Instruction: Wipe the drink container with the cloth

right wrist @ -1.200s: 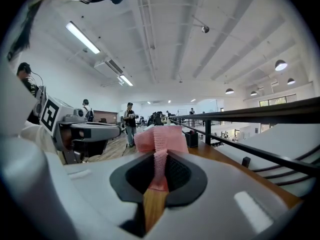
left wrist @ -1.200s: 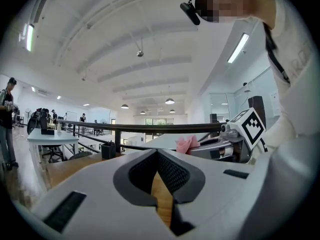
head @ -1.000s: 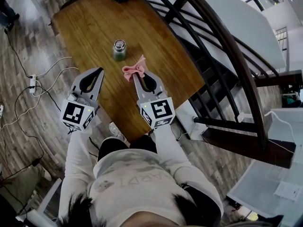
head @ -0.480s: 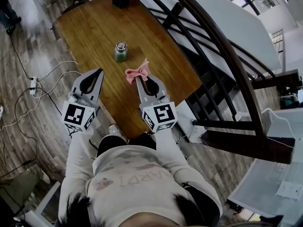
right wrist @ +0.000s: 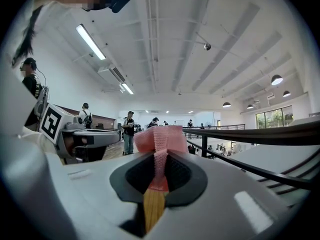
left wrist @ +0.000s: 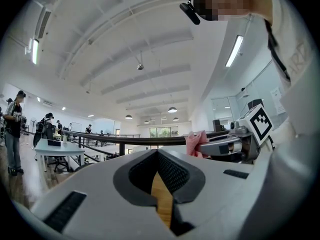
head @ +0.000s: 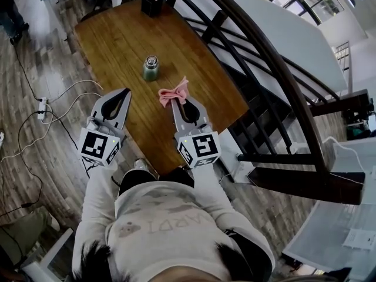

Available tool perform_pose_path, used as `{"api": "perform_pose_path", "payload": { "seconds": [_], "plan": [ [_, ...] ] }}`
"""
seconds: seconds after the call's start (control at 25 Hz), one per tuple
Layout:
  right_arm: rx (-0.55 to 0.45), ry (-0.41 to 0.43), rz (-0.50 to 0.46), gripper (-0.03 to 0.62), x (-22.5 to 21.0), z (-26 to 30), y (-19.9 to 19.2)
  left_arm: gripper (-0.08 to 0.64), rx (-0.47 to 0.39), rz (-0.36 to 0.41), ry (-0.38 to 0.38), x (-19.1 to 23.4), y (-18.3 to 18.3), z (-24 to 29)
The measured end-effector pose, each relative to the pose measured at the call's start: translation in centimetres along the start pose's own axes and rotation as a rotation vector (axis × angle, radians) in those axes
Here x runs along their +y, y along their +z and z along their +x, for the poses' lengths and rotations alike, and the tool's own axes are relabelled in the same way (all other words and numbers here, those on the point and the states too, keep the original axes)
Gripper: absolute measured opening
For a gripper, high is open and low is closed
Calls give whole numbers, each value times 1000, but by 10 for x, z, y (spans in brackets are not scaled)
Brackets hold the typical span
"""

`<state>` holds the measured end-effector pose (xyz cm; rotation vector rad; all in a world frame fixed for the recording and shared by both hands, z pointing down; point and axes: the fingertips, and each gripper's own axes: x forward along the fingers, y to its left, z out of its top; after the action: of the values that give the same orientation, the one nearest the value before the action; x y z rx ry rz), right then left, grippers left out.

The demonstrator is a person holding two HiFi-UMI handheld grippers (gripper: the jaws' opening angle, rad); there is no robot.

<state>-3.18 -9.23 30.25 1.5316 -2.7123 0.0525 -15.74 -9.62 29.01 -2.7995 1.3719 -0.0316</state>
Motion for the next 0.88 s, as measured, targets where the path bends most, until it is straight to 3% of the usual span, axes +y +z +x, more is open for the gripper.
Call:
{"api": "perform_pose_path", "payload": {
  "seconds": [0.88],
  "plan": [
    [-31, -11, -2, 41, 3, -1, 10, 0, -25, -25, 2, 0, 2, -2]
  ]
}}
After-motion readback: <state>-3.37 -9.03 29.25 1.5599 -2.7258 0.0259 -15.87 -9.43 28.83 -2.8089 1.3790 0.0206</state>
